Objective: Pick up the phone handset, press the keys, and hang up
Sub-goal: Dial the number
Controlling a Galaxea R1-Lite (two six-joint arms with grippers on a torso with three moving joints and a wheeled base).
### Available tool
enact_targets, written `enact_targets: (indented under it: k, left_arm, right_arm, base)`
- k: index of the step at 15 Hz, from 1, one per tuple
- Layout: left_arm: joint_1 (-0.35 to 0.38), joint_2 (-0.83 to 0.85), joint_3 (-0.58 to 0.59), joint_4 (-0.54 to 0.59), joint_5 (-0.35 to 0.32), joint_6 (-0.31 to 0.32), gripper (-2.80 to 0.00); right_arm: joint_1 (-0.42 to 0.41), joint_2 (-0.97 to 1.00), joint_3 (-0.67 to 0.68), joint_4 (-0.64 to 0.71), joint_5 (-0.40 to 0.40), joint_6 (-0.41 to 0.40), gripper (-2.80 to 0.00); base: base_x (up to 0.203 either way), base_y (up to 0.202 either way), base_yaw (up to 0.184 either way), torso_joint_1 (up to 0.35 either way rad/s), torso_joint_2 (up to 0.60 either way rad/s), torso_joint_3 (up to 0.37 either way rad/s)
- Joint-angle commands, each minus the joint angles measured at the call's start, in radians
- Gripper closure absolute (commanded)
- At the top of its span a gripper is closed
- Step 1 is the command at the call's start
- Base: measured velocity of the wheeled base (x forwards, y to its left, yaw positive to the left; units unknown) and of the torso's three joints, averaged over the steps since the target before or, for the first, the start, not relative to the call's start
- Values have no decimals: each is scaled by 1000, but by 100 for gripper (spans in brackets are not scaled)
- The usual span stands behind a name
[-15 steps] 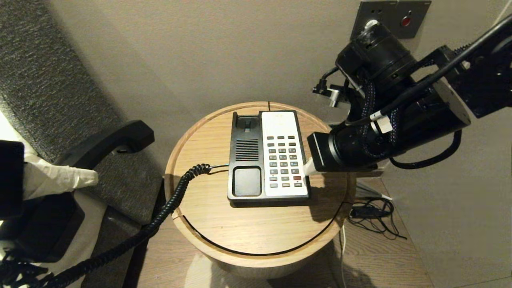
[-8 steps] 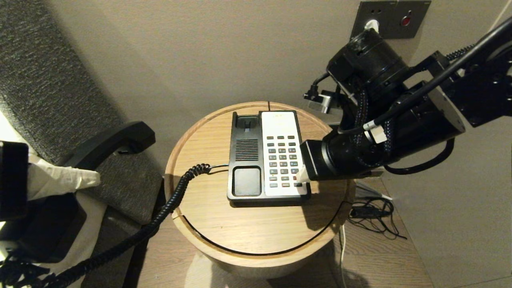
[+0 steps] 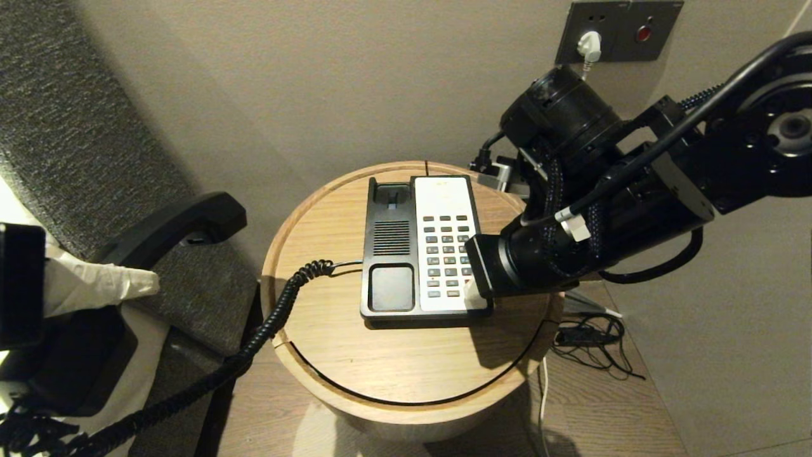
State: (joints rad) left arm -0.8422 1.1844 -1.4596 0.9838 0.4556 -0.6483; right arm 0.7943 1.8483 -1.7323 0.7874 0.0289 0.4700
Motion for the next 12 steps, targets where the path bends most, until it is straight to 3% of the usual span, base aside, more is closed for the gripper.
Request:
enact_targets:
  k: [1,12]
  left_arm:
    - [0,3,-1,6,3,-2,0]
    - [0,4,-2,6,3,-2,0]
  right_arm:
    - [-1,5,0,4,0,2,0]
    - [-18,27,5,-4,-3,-4,0]
  base:
    - [0,0,0,0,0,0]
    - [0,0,0,0,0,0]
